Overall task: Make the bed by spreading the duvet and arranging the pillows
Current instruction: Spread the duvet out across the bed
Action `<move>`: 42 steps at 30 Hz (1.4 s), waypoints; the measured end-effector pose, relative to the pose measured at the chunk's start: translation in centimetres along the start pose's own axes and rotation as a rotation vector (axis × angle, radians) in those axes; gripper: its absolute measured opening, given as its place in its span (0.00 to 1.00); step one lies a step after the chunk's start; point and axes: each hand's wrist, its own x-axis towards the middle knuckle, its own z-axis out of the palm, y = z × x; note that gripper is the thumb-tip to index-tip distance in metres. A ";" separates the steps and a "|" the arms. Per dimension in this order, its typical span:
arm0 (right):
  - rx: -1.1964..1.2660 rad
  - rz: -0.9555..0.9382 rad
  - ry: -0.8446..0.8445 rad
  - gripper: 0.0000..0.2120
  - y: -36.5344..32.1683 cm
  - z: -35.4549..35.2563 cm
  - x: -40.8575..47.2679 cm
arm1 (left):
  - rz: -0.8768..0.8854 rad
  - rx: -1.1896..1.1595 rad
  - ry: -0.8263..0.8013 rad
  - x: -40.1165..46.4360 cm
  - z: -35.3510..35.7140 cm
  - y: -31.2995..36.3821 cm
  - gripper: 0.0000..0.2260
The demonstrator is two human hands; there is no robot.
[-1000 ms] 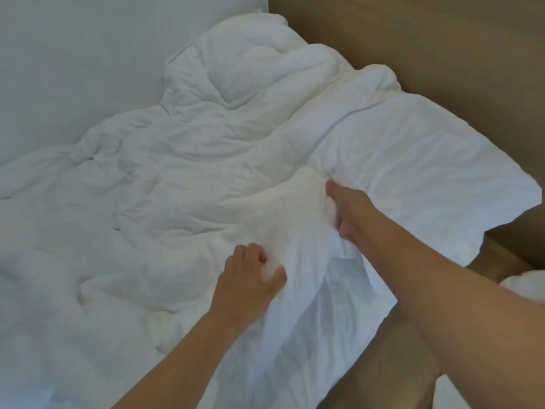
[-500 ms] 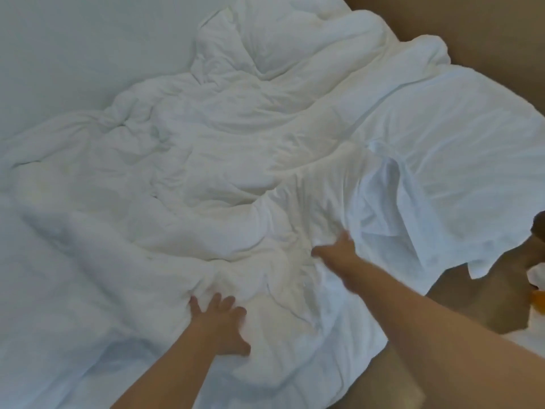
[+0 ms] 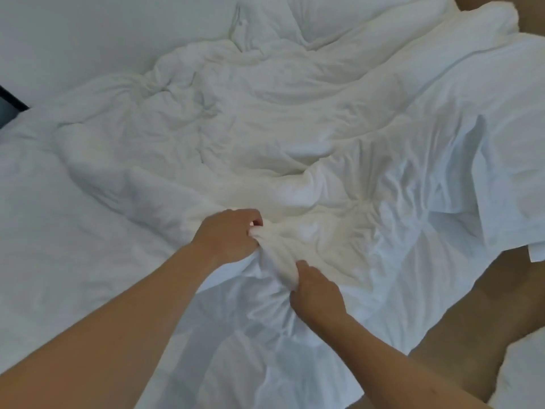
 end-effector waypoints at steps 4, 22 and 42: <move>0.365 0.112 0.077 0.22 -1.2 -5.0 1.2 | -0.024 0.092 0.450 -4.7 -1.0 -2.4 0.14; -0.399 -0.609 0.587 0.14 -7.4 5.5 -0.8 | -0.410 0.189 -0.101 -9.4 6.6 -20.9 0.22; -0.533 -0.699 -0.044 0.22 -18.1 19.0 -0.9 | -0.040 0.209 -0.024 -18.8 9.0 -28.1 0.22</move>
